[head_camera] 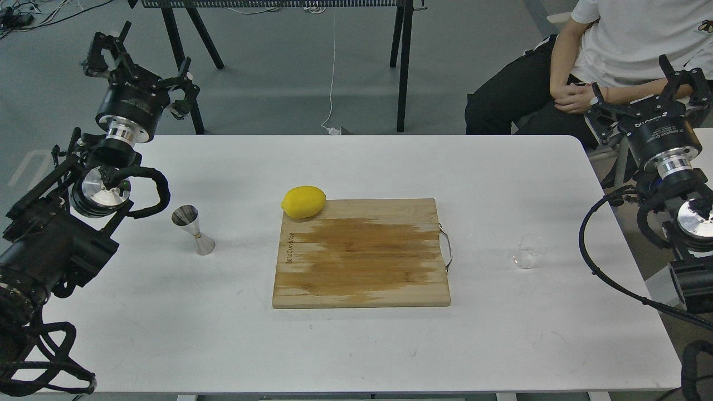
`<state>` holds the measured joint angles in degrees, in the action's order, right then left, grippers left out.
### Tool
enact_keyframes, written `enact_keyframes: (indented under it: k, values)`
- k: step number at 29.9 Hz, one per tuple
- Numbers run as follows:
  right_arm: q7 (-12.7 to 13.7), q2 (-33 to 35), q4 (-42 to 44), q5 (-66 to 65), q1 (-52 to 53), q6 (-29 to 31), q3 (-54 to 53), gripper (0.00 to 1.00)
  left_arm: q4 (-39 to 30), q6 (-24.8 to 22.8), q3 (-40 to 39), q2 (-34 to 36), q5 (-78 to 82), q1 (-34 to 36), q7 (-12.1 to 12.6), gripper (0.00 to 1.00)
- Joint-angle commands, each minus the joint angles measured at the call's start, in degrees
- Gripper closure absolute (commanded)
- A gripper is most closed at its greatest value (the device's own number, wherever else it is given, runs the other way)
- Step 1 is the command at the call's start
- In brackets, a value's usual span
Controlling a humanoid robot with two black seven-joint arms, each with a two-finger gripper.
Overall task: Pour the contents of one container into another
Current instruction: 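Move the left gripper down toward the metal jigger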
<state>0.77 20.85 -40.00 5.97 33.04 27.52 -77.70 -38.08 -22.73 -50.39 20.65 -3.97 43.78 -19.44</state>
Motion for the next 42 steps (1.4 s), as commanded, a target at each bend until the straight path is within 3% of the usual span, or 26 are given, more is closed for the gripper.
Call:
enact_keyframes:
  k: [1,5,10,16,22,25,29,33,37,40,42]
  values:
    - [-0.06,-0.02,0.1,0.0,0.01,-0.09,0.0,0.0,-0.24,0.32,0.12,-0.09,0.02,-0.01,-0.07,0.0]
    - [-0.07,-0.2,0.1,-0.08,-0.08,-0.27,0.18,0.0,-0.51,0.23,-0.06,-0.18,-0.07,-0.27,0.1,0.0]
    - [-0.07,-1.08,-0.43,0.0,-1.31,-0.01,0.09,0.0,-7.78,-0.55,0.12,3.77,0.02,-3.69,0.8,0.0]
    - [-0.77,-0.73,-2.09,0.09,-4.38,0.35,-1.75,0.0,-28.25,2.07,3.63,13.95,8.51,-10.37,0.28,0.0]
    - [-0.94,-0.11,-6.4,0.09,-8.6,0.35,-3.78,0.0,-40.83,9.19,3.63,21.52,26.8,-16.08,-0.07,0.0]
    - [-1.03,0.33,-7.37,0.09,-9.92,0.26,-4.66,0.0,-46.46,10.95,3.11,25.65,36.54,-19.94,-2.35,0.01]
    - [-1.03,0.33,-8.33,0.09,-11.94,0.35,-6.06,0.0,-52.7,17.88,3.72,31.1,49.47,-25.57,-6.83,0.04]
    - [-1.03,0.42,-10.45,0.09,-13.97,0.35,-6.77,0.0,-57.81,26.31,4.07,34.19,64.49,-32.07,-8.24,0.04]
    - [-1.03,0.42,-10.53,0.09,-14.23,0.26,-6.86,0.0,-57.46,36.86,4.77,34.1,84.68,-36.47,-8.51,0.07]
    - [-1.03,0.77,-10.54,0.09,-14.41,0.26,-6.77,0.0,-54.67,43.11,7.05,33.66,102.09,-38.76,-5.8,0.07]
    - [-1.03,0.85,-10.54,0.09,-14.41,0.26,-6.77,0.0,-50.01,46.54,8.81,33.05,112.56,-39.12,-1.32,0.07]
